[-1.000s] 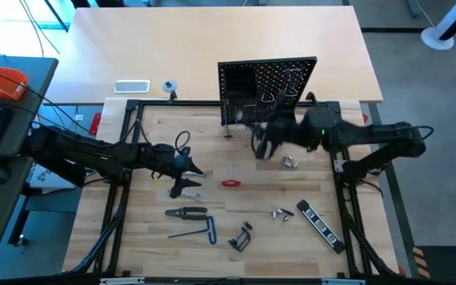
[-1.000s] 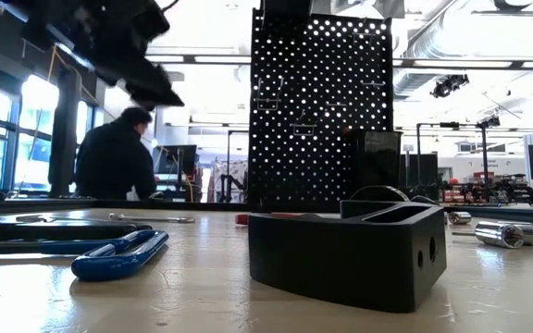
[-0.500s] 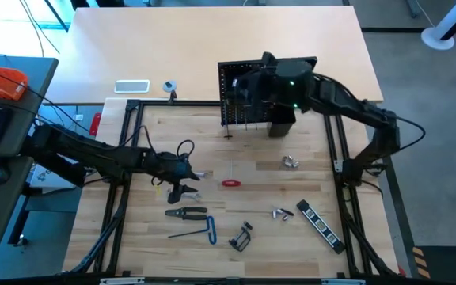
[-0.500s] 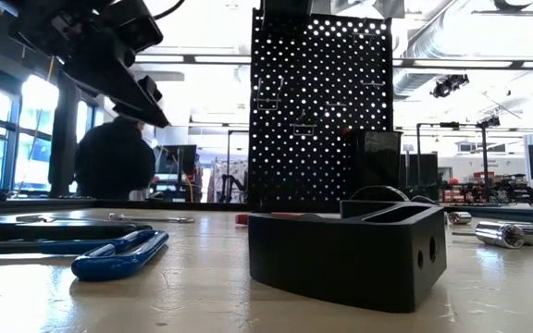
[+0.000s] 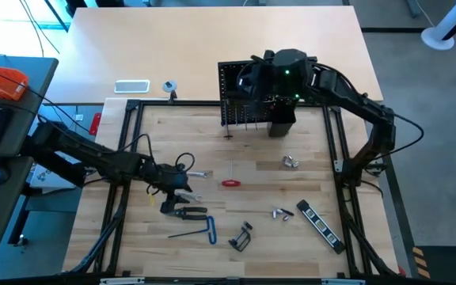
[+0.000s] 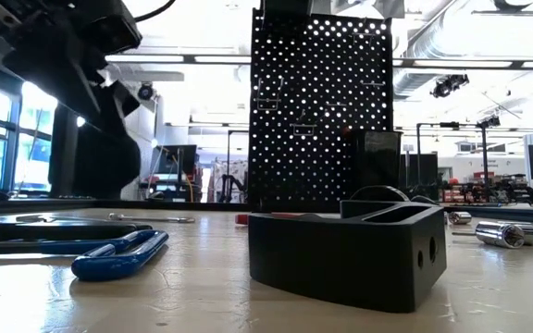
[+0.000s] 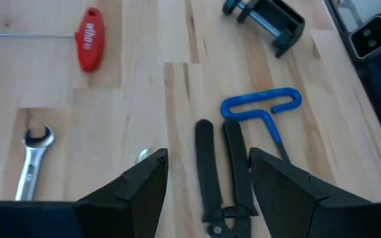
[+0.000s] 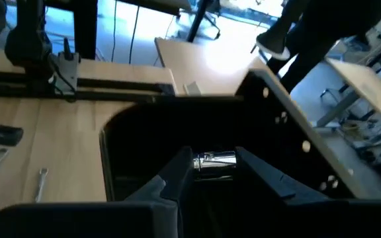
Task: Hang tools onto peg board
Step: Put the silver socket into the top black bin on the peg board, then hang the red allen wrench on the peg board
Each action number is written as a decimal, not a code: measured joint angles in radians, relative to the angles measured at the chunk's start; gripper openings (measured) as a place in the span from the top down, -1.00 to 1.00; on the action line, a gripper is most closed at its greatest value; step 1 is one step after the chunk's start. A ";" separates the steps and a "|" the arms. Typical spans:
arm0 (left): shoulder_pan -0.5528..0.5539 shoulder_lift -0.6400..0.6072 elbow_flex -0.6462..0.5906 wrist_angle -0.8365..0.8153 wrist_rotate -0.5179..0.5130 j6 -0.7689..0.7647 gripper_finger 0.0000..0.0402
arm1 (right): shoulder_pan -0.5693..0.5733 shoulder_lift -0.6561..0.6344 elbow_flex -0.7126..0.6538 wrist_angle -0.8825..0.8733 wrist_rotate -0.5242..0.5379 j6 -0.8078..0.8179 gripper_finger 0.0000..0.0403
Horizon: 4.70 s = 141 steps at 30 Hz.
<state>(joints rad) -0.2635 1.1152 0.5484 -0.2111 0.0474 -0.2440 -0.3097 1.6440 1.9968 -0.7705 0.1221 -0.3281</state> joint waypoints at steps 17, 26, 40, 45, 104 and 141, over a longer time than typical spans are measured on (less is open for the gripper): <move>-0.098 0.000 0.000 -0.083 -0.137 -0.060 -0.02 | -0.004 -0.002 0.000 0.003 -0.008 0.009 0.24; -0.144 0.014 0.000 -0.076 -0.149 -0.098 -0.02 | 0.029 -0.035 0.000 0.039 -0.005 -0.053 0.21; -0.327 0.328 0.012 0.086 -0.262 -0.216 -0.02 | 0.163 -0.138 -0.001 -0.165 0.048 -0.058 0.21; -0.371 0.383 0.036 0.088 -0.359 -0.224 -0.02 | 0.226 -0.142 -0.001 -0.301 0.108 0.006 0.21; -0.185 0.443 0.105 0.455 -0.260 0.251 -0.02 | 1.161 -0.140 -0.855 0.109 0.482 1.111 0.21; 0.193 0.521 0.104 0.552 -0.103 0.376 -0.02 | 1.060 -0.140 -1.208 0.532 0.667 1.001 0.21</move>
<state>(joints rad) -0.0705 1.6367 0.6525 0.3406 -0.0554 0.1316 0.7506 1.5043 0.7892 -0.2383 0.7896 0.6726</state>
